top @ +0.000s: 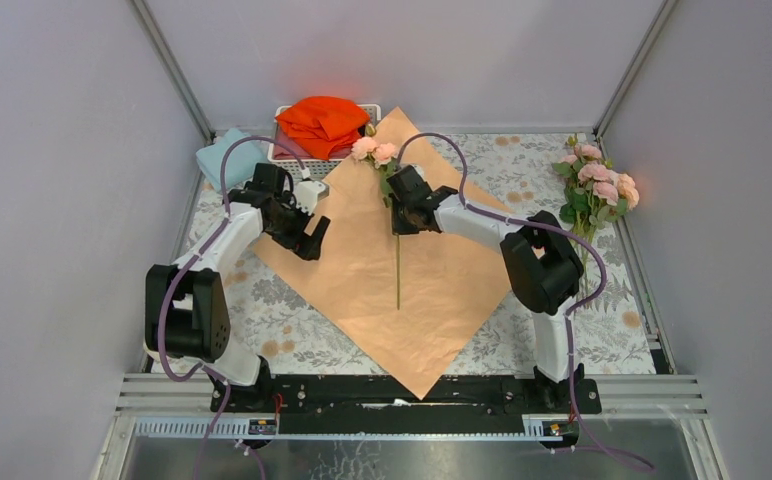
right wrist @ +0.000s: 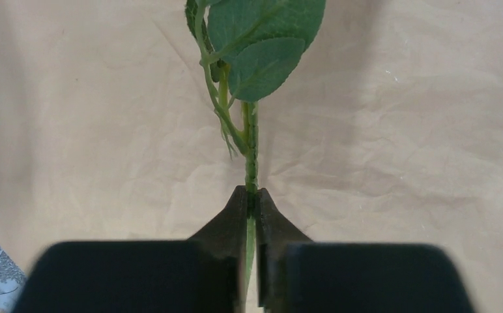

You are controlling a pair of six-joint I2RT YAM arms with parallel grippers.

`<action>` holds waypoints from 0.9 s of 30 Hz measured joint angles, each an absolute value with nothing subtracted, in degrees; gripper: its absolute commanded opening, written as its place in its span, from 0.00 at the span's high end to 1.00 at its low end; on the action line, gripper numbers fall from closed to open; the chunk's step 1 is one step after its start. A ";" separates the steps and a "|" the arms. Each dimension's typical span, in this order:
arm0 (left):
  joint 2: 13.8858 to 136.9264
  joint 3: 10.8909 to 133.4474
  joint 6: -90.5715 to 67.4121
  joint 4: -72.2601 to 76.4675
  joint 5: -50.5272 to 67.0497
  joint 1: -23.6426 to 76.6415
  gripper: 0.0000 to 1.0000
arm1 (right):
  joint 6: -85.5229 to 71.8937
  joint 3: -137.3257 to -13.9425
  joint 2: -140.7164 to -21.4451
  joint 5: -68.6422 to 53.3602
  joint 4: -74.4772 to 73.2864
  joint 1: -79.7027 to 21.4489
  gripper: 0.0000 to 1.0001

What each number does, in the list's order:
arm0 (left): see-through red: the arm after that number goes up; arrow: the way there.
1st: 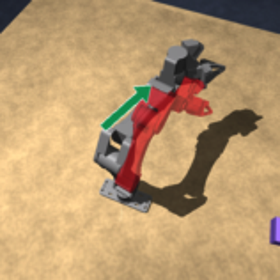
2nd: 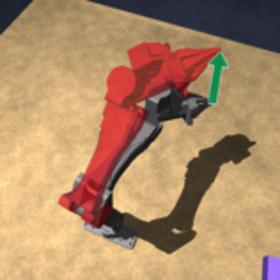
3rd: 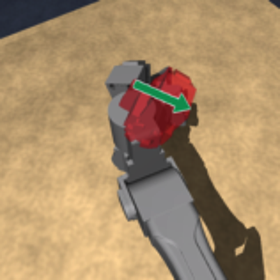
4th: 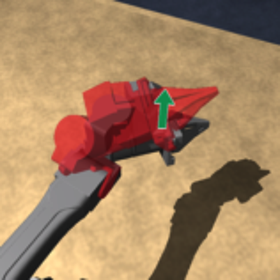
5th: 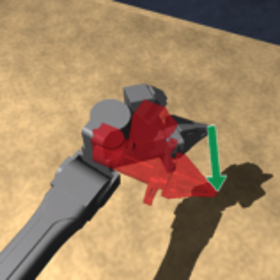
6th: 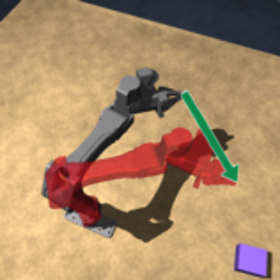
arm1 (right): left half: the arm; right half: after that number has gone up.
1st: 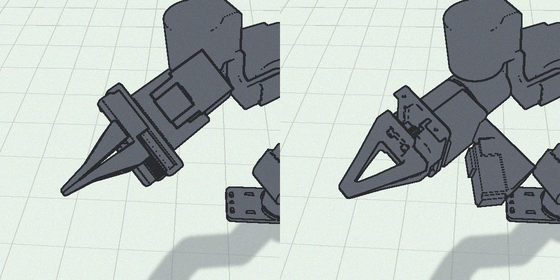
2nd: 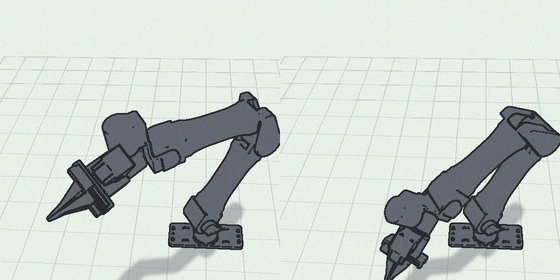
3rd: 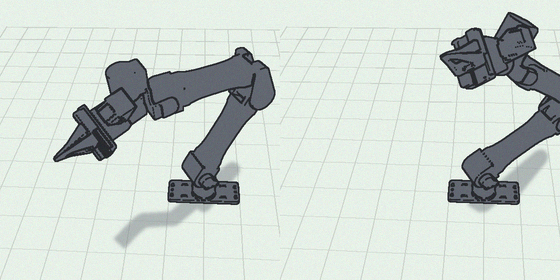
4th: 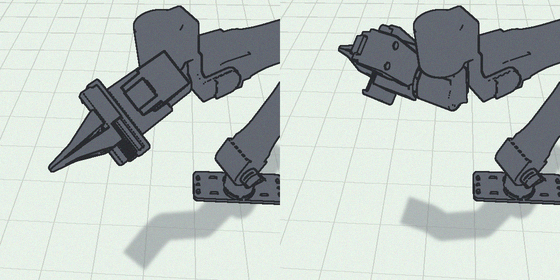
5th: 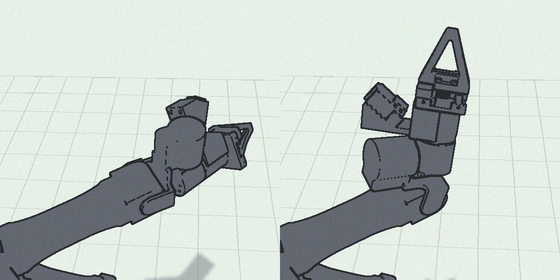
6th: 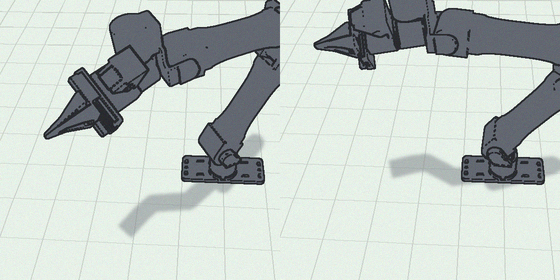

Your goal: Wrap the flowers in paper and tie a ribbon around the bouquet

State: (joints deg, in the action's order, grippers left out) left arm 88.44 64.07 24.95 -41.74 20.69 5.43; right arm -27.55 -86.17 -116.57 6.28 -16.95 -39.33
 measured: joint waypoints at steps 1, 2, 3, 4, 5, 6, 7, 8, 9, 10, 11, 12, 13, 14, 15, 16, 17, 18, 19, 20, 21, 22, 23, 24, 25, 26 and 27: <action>88.47 64.07 24.95 -41.71 20.69 5.43 0.01 | -27.24 -85.97 -116.57 6.61 -17.10 -39.27 0.67; 88.49 64.05 24.95 -41.71 20.64 5.43 0.01 | -27.03 -85.95 -116.64 6.63 -17.34 -39.18 0.52; 88.53 64.05 24.95 -41.71 20.58 5.43 0.01 | -26.55 -85.95 -116.68 6.74 -17.58 -39.05 0.40; 88.58 64.05 24.95 -41.71 20.43 5.43 0.01 | -26.17 -86.02 -116.71 6.94 -17.96 -38.89 0.30; 88.62 64.05 24.95 -41.71 20.18 5.43 0.01 | -25.45 -86.11 -116.73 7.07 -18.57 -38.68 0.23; 88.64 64.05 24.97 -41.71 20.03 5.41 0.01 | -24.51 -86.30 -116.73 7.07 -19.35 -38.46 0.19; 88.64 64.05 24.99 -41.71 19.79 5.37 0.01 | -23.40 -86.70 -116.73 7.03 -20.43 -38.20 0.13; 88.64 64.05 25.02 -41.71 19.53 5.30 0.01 | -21.98 -87.42 -116.73 6.90 -21.74 -37.93 0.10; 88.64 64.05 25.06 -41.69 19.20 5.10 0.01 | -20.69 -88.20 -116.62 6.61 -23.11 -37.56 0.09; 88.68 64.07 25.10 -41.69 18.92 4.73 0.01 | -19.51 -88.92 -116.29 6.39 -24.43 -37.12 0.06; 88.84 64.16 25.15 -41.69 18.57 4.14 0.01 | -18.28 -89.34 -115.57 6.33 -25.71 -36.45 0.03; 89.17 64.38 25.15 -41.65 18.04 3.46 0.01 | -17.45 -89.38 -114.28 6.42 -27.00 -35.44 0.02; 89.82 64.95 25.15 -41.67 17.50 2.50 0.01 | -16.69 -88.92 -112.40 6.52 -28.08 -34.00 0.02; 90.72 65.65 25.12 -41.50 16.91 1.50 0.01 | -16.25 -87.57 -109.65 6.61 -28.47 -31.68 0.02; 92.07 66.67 24.99 -41.28 16.19 0.23 0.01 | -16.16 -85.65 -106.67 6.66 -28.58 -28.88 0.01; 93.10 67.29 24.91 -40.97 15.68 -0.73 0.01 | -16.36 -83.31 -103.33 6.55 -28.91 -25.08 0.01; 94.17 67.83 24.71 -40.64 15.25 -1.83 0.01 | -16.73 -80.86 -100.18 6.55 -29.02 -20.80 0.00; 95.13 68.16 24.45 -40.34 15.05 -3.07 0.01 | -17.17 -78.00 -97.17 6.68 -28.75 -16.25 0.00; 95.77 68.25 24.18 -40.23 15.20 -4.21 0.01 | -17.72 -74.61 -94.15 6.96 -28.08 -11.46 0.00; 96.16 68.23 23.86 -40.32 15.55 -5.63 0.01 | -18.31 -70.72 -91.20 7.51 -27.22 -6.68 0.00; 96.25 68.23 23.62 -40.32 15.86 -6.72 0.01 | -18.87 -66.92 -88.62 8.08 -26.87 -2.83 0.00; 96.25 68.23 23.35 -40.23 16.38 -8.01 0.01 | -19.27 -63.26 -86.52 8.08 -26.33 0.10 0.00; 96.16 68.20 23.14 -40.03 16.75 -8.82 0.01 | -19.51 -59.77 -84.88 7.84 -26.24 2.48 0.00; 96.14 68.10 22.94 -39.66 17.28 -9.85 0.01 | -19.64 -57.58 -84.27 7.75 -26.33 3.99 0.00; 96.14 67.92 22.74 -39.33 18.02 -10.76 0.01 | -19.75 -55.88 -84.27 7.42 -26.26 5.37 0.00; 96.14 67.72 22.57 -39.16 18.52 -11.31 0.01 | -19.75 -54.85 -84.88 6.90 -26.26 6.50 0.00; 96.16 67.46 22.31 -39.11 19.51 -11.88 0.01 | -19.75 -54.37 -85.84 6.15 -26.22 7.33 0.02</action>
